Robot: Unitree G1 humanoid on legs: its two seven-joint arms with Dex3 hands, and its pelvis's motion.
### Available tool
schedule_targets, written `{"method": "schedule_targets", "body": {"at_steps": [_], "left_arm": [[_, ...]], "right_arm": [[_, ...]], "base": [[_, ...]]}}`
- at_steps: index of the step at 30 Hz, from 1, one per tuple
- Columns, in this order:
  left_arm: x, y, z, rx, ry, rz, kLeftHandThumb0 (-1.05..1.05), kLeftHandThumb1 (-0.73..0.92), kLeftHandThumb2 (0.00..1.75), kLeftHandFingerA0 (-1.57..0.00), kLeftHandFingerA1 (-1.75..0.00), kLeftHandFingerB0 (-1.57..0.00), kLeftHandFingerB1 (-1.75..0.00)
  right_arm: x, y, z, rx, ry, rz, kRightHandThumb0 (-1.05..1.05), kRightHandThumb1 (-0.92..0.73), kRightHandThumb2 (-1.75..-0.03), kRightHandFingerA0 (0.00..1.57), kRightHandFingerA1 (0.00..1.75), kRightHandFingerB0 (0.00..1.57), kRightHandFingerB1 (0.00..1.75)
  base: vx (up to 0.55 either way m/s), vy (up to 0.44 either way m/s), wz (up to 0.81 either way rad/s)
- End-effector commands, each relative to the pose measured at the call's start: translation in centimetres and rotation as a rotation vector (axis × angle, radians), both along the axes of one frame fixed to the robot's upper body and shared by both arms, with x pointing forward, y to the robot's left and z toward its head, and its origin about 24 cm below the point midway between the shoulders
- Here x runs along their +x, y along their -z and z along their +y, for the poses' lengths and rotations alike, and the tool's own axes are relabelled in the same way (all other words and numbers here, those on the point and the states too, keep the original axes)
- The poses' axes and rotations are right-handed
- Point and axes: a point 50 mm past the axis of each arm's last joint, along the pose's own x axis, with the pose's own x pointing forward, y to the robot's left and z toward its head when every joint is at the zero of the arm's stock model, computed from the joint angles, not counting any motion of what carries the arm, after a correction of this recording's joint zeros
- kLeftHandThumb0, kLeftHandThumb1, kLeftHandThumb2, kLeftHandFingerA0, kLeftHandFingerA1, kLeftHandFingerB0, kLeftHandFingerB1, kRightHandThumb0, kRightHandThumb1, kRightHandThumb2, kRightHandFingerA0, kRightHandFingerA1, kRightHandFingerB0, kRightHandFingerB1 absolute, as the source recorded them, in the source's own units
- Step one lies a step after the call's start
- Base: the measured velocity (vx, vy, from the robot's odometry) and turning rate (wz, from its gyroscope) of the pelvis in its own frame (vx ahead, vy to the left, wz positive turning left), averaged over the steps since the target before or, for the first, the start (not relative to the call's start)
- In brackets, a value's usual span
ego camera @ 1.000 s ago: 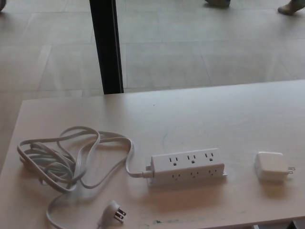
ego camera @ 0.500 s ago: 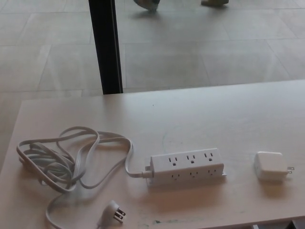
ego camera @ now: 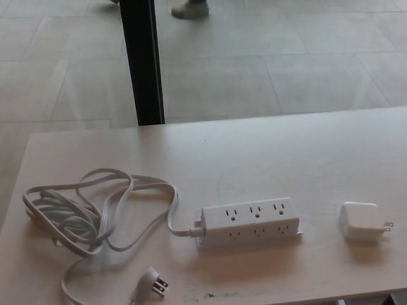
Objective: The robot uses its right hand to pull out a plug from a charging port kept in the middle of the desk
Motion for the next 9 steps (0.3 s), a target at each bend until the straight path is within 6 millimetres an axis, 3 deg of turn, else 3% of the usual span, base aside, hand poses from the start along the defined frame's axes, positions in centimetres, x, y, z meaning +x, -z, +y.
{"method": "schedule_targets", "body": {"at_steps": [1,4,5,6,9], "left_arm": [[-0.21,-0.29,0.37,0.002,-0.012,0.005,-0.96,0.45,1.03,-0.88,-0.74,-0.73,-0.70],[-0.22,-0.33,0.35,0.005,-0.006,0.001,-1.04,0.47,1.05,-0.90,-0.73,-0.65,-0.66],[-0.22,-0.35,0.34,0.005,-0.004,-0.004,-1.05,0.47,1.05,-0.88,-0.73,-0.67,-0.68],[-0.21,-0.35,0.35,0.003,-0.008,-0.006,-0.98,0.45,1.03,-0.95,-0.74,-0.70,-0.67],[-0.19,-0.35,0.35,0.006,-0.011,-0.002,-0.98,0.45,1.03,-0.95,-0.74,-0.70,-0.67]], "right_arm": [[-0.40,-0.65,-0.59,-0.031,0.007,-0.013,-0.81,-0.51,-0.56,0.78,0.89,0.30,0.85],[-0.40,-0.61,-0.56,-0.029,0.003,-0.017,-0.83,-0.48,-0.58,0.77,0.87,0.31,0.83],[-0.40,-0.59,-0.50,-0.031,0.002,-0.020,-0.85,-0.38,-0.92,0.83,0.88,0.33,0.76],[-0.42,-0.60,-0.46,-0.036,-0.001,-0.021,-0.86,-0.38,-0.92,0.79,0.84,0.33,0.77],[-0.45,-0.61,-0.42,-0.040,-0.008,-0.022,-0.86,-0.38,-0.92,0.79,0.84,0.33,0.77]], "base": [[0.00,0.000,0.00],[0.00,0.000,0.00],[0.00,0.000,0.00],[0.00,0.000,0.00],[0.00,0.000,0.00]]}}
